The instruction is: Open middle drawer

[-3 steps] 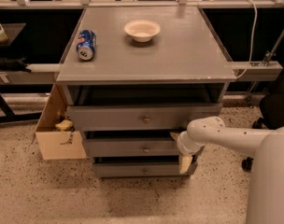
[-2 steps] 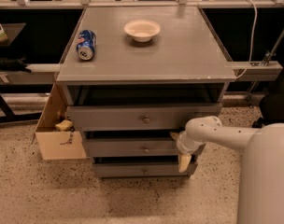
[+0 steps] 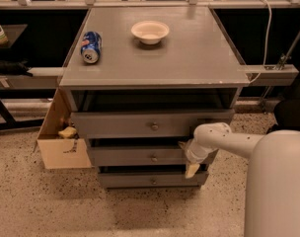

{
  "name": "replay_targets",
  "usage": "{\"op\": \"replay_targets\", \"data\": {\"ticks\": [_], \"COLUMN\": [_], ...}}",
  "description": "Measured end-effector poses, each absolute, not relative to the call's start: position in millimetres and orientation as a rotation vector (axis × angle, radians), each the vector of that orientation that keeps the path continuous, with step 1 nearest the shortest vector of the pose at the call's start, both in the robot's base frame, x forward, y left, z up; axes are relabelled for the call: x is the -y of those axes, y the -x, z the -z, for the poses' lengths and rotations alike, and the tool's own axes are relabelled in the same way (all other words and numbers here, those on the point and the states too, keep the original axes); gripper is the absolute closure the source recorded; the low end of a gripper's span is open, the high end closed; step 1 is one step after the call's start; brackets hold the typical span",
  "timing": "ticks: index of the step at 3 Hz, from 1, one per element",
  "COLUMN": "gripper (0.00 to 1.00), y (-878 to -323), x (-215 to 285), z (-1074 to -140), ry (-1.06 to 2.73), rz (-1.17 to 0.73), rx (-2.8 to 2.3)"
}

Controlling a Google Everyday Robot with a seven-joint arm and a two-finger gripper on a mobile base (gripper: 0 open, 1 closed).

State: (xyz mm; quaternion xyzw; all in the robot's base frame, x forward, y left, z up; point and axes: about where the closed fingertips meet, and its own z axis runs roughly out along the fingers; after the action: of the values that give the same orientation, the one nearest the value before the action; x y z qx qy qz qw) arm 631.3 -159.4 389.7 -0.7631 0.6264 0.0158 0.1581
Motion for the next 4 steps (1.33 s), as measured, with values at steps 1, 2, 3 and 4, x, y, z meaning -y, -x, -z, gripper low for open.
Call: {"op": "replay_targets", "data": {"ticks": [1, 2, 3, 4], "gripper": [0.41, 0.65, 0.90, 1.00], "y": [-613, -584, -583, -583], "x": [154, 147, 147, 147], "z": [-406, -420, -429, -434], "ry": [2.168, 2.175, 2.175, 2.175], "rz": [-0.085, -0.142, -0.144, -0.144], "rx": [-1.758, -1.733, -1.733, -1.733]}}
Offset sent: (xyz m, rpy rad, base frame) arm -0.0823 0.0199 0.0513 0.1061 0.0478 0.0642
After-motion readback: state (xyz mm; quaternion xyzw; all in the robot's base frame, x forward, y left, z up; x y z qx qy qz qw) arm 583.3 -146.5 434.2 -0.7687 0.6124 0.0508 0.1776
